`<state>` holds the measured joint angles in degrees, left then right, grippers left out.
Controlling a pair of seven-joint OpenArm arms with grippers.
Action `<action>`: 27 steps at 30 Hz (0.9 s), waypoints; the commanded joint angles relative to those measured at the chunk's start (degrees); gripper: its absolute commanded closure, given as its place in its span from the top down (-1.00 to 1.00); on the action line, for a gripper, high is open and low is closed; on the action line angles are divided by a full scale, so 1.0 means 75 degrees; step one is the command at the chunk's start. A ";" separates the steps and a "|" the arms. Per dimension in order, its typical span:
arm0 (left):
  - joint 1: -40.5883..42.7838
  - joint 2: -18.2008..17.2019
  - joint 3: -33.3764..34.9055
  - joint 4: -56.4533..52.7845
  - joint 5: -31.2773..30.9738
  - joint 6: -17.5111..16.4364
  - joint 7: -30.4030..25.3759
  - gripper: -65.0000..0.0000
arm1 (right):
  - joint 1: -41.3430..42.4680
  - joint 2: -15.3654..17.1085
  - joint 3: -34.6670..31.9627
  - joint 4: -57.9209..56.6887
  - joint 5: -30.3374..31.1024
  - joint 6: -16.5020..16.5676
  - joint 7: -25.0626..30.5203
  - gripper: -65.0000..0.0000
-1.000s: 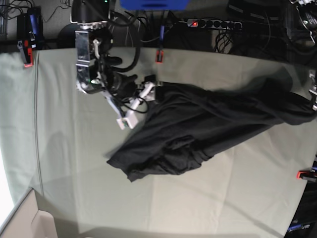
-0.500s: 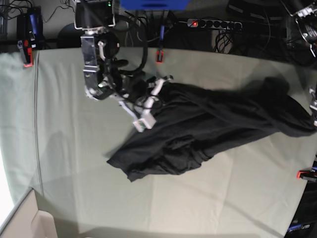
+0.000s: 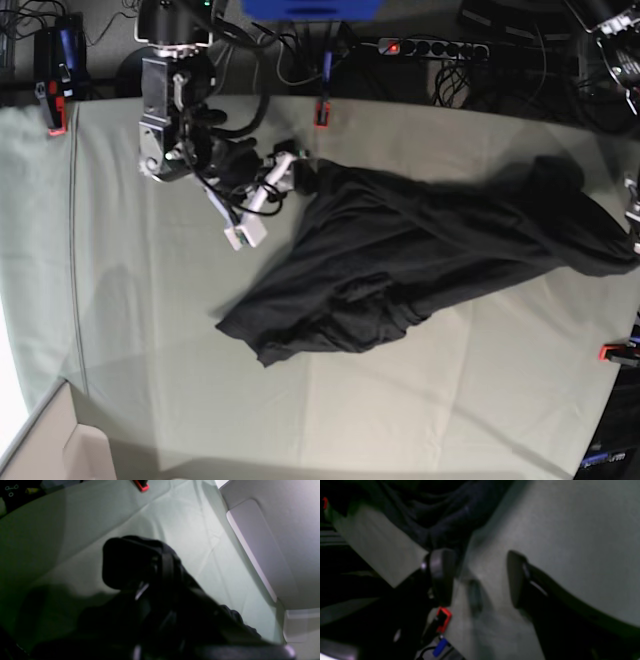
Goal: Layout the t-shirt on the table in an organized manner, then fold the t-shirt properly
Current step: 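Grasp the opposite shirt edge with the right gripper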
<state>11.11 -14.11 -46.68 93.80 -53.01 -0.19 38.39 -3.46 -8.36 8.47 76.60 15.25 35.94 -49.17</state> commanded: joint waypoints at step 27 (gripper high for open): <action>0.0013 -0.0117 0.0216 0.0112 -0.0123 -0.0028 -0.0167 -0.99 | 0.0749 -0.0085 -0.1041 -0.0947 0.0083 0.0090 0.0173 0.10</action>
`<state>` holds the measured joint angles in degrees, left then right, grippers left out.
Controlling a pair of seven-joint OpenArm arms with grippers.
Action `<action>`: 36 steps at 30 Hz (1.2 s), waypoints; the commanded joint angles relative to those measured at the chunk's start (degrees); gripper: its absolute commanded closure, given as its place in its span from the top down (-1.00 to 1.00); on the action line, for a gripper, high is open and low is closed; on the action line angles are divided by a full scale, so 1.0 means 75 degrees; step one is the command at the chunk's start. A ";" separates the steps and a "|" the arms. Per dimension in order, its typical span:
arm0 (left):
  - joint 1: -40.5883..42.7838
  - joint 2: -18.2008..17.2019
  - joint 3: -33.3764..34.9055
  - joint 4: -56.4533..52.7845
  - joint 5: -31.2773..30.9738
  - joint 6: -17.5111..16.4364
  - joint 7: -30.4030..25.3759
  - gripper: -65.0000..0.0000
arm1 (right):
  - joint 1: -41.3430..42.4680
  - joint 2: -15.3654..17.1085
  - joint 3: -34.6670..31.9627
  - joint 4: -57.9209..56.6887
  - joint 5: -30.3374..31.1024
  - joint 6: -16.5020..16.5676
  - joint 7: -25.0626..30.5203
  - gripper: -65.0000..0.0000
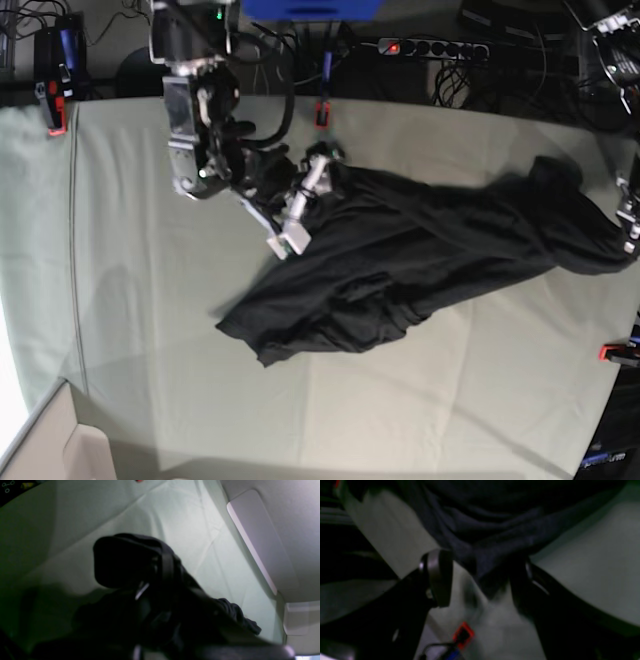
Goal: Layout the t-shirt on the table in an organized manner, then fold the t-shirt properly
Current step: 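Grasp the opposite shirt edge with the right gripper, then lift the shirt with both grippers and shake it out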
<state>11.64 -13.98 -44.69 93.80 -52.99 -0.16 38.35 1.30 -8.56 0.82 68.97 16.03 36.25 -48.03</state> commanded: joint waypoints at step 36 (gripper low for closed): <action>-0.8942 -0.0381 0.4686 -0.3792 0.1105 -0.0019 -0.0172 -0.99 | 0.6678 0.2342 0.2405 0.2168 -0.0069 0.0330 -0.1455 -1.00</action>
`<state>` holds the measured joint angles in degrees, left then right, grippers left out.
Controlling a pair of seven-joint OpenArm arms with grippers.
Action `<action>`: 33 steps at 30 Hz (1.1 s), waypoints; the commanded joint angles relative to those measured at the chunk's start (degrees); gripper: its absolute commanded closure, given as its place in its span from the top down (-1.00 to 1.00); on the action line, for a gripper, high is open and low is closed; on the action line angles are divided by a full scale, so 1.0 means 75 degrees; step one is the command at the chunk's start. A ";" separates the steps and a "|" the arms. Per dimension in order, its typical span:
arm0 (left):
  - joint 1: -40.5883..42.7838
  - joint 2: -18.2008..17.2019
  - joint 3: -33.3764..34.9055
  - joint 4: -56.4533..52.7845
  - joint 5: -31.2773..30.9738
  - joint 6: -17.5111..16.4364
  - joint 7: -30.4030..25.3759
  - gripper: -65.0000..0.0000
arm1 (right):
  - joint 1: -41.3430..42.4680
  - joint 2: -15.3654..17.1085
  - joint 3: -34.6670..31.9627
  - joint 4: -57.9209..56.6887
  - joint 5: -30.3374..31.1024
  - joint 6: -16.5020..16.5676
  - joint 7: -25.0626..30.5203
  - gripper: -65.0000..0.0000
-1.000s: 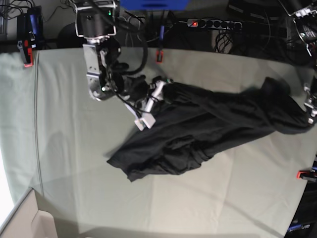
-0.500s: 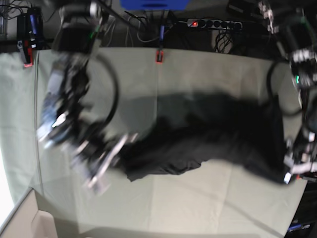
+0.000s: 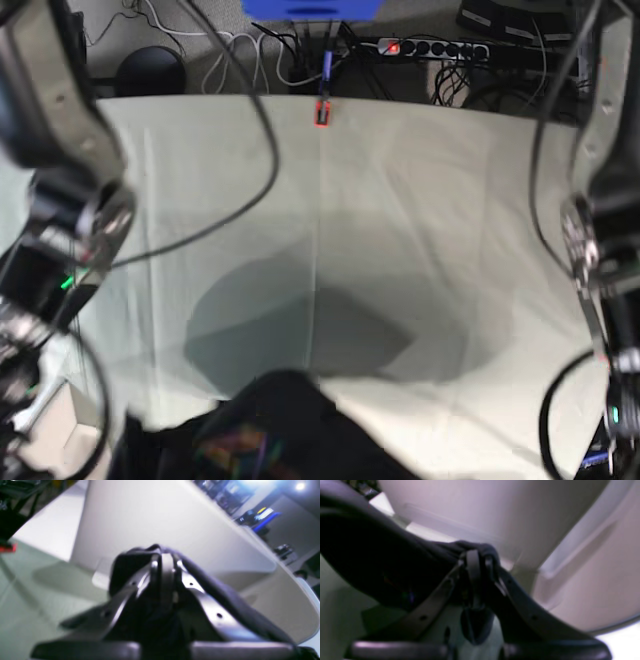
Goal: Layout the t-shirt on the table in an organized manner, then fold the t-shirt properly
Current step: 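Lift the shirt with both grippers and shake it out, then lay the shirt flat on the table and open both grippers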
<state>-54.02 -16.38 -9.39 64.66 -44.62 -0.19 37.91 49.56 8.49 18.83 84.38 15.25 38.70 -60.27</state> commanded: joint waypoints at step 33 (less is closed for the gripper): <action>0.5825 -0.0037 -0.2915 -0.0387 -0.0023 -0.0028 0.1210 -0.98 | -0.6544 -0.1654 0.0226 0.1204 0.0083 0.0174 0.0845 -0.96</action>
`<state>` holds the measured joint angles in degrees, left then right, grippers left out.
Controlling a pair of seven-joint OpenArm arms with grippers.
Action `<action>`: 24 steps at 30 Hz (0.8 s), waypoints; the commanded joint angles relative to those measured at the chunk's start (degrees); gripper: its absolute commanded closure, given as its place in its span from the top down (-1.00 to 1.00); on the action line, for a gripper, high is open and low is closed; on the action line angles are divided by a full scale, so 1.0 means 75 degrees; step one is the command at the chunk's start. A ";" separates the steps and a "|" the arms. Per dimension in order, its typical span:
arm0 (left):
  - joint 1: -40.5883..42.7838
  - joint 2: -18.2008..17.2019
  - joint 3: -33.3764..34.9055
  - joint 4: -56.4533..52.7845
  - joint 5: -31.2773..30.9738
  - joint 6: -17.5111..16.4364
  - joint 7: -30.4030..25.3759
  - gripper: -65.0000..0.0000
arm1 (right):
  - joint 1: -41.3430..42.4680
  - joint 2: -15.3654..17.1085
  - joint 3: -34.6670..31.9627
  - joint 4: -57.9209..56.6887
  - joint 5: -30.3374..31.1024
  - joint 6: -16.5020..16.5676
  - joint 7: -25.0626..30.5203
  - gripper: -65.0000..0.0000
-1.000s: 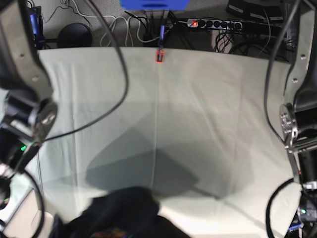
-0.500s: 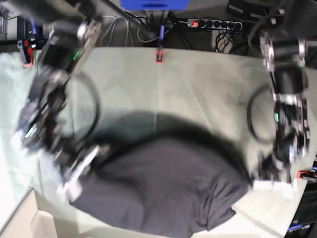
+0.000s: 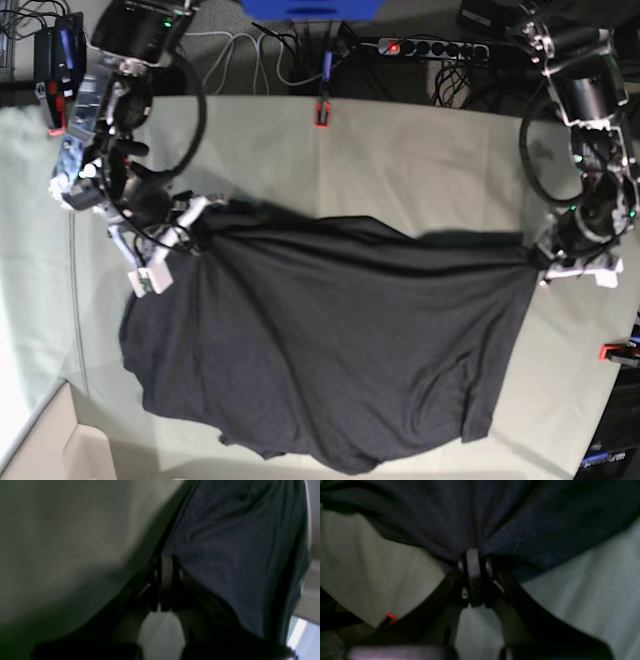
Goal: Layout the t-shirt on the table in an organized manner, then fold the t-shirt properly
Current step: 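Lay the shirt flat on the table and open both grippers, then move the left gripper down to the shirt's edge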
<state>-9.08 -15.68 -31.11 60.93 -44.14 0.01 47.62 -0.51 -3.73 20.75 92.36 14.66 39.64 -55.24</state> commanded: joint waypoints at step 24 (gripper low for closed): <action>0.1228 0.0245 -0.2351 0.1154 -0.0274 -0.0054 0.0538 -0.02 | -0.0758 0.0069 0.0017 0.0187 0.0162 0.0048 0.0210 0.00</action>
<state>1.08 -13.06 -48.77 68.60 -44.82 -0.10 51.24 -6.76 -3.49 20.84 92.68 14.85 39.66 -54.83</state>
